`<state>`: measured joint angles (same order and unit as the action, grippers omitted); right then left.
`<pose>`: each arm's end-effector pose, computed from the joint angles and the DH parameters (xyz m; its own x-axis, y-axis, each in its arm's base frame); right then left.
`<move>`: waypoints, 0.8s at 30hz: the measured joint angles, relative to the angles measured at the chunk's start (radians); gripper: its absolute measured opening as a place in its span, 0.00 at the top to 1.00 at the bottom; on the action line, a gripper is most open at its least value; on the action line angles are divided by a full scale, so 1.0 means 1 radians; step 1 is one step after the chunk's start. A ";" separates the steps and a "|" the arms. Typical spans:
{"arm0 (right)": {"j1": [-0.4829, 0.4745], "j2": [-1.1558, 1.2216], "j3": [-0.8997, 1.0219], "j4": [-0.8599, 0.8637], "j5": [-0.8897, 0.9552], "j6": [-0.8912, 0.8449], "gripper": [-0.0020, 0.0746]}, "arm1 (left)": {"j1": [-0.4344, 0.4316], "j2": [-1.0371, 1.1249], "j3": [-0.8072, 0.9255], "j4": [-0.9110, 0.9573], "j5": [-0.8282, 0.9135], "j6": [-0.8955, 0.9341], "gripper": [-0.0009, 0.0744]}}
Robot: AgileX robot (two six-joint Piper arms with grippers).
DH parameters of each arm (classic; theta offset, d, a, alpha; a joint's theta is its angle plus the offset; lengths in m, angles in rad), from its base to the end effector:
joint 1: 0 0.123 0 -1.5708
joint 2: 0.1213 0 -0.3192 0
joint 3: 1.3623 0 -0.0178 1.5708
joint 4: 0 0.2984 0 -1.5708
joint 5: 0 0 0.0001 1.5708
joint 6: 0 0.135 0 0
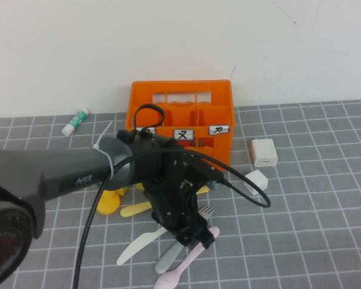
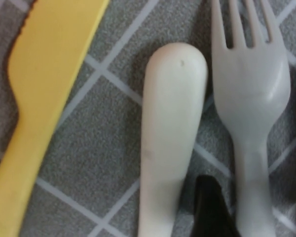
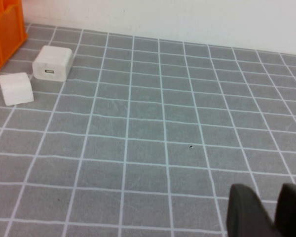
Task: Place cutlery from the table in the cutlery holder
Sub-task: Pick up the fork
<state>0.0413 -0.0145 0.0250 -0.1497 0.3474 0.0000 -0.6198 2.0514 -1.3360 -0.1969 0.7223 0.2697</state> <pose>0.1090 -0.0024 0.1620 -0.2622 -0.1512 -0.9531 -0.0294 0.9884 -0.1487 0.3668 -0.2832 0.0948 -0.7143 0.6569 -0.2415 0.6914 0.7159 -0.0975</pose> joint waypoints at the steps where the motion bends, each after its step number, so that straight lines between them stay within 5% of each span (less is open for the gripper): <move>1: 0.000 0.000 0.000 0.000 0.000 0.000 0.78 | -0.003 0.003 -0.002 -0.004 0.000 -0.017 0.52; 4: 0.000 0.000 0.000 0.000 0.000 0.000 0.78 | -0.009 0.007 -0.005 -0.004 -0.010 -0.038 0.58; 9: 0.000 0.000 0.000 0.000 0.000 0.000 0.78 | -0.009 0.012 -0.007 -0.004 -0.019 -0.065 0.85; 24: 0.000 0.000 0.000 0.000 0.000 0.000 0.78 | -0.027 -0.148 0.099 -0.033 -0.114 -0.067 0.87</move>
<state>0.0413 -0.0145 0.0250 -0.1497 0.3474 0.0000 -0.6471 1.9038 -1.2369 -0.2297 0.6087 0.2028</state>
